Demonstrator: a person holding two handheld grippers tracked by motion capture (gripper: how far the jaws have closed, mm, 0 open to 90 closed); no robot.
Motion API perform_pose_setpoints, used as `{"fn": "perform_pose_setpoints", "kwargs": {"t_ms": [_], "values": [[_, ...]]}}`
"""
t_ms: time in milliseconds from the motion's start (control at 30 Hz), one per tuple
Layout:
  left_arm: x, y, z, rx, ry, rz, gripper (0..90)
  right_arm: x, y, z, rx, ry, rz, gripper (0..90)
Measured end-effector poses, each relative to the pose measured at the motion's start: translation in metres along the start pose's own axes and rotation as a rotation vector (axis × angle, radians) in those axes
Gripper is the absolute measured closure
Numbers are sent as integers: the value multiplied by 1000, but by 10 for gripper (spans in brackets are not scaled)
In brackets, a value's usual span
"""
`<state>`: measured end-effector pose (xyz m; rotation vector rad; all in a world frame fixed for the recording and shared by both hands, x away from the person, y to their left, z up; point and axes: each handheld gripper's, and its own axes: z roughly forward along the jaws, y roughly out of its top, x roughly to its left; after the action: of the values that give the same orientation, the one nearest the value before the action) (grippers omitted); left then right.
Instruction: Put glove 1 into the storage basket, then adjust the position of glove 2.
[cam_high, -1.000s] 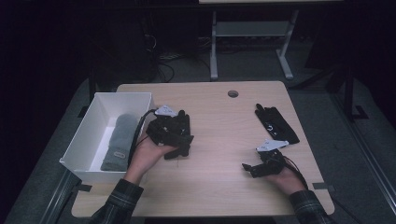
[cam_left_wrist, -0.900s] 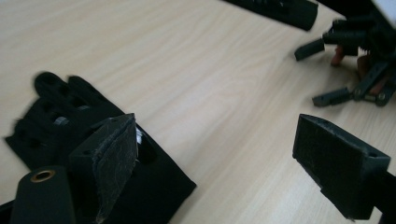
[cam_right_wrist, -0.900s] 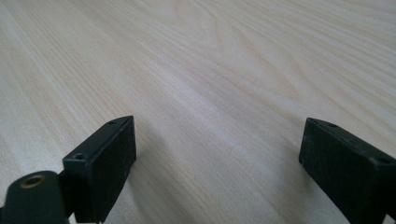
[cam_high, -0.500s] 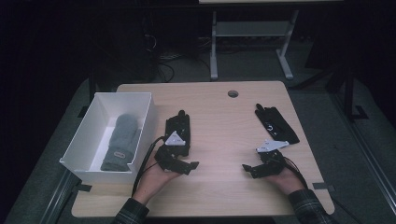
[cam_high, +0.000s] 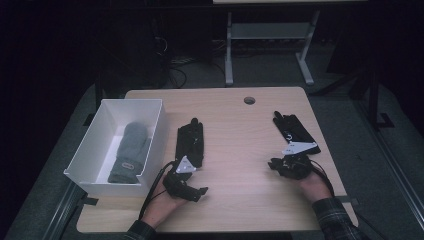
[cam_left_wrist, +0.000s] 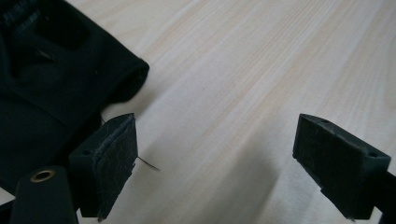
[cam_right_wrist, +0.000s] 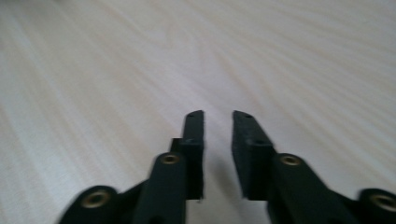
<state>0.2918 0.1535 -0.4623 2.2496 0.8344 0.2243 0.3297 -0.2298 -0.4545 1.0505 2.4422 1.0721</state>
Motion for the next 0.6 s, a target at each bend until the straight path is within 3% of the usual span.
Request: {"fn": "perform_pose_setpoints", "kwargs": {"t_ms": [67,200,267,400,500,600], "values": [[1,-3,1,8,-7,3,135,-7,2,-3,-10,-14,5,891],[2,-8,2,9,10,19,130,-25,8,-10,-24,-54,35,900],[1,-11,2,10,50,65,129,-35,9,-13,-29,-79,51,900],[4,-20,0,-49,48,65,127,-57,6,-17,-27,-139,93,900],[4,-21,0,-50,47,68,128,-67,4,-18,-34,-165,114,900],[4,-21,0,-49,47,68,128,-85,-2,-20,-33,-210,150,900]]}}
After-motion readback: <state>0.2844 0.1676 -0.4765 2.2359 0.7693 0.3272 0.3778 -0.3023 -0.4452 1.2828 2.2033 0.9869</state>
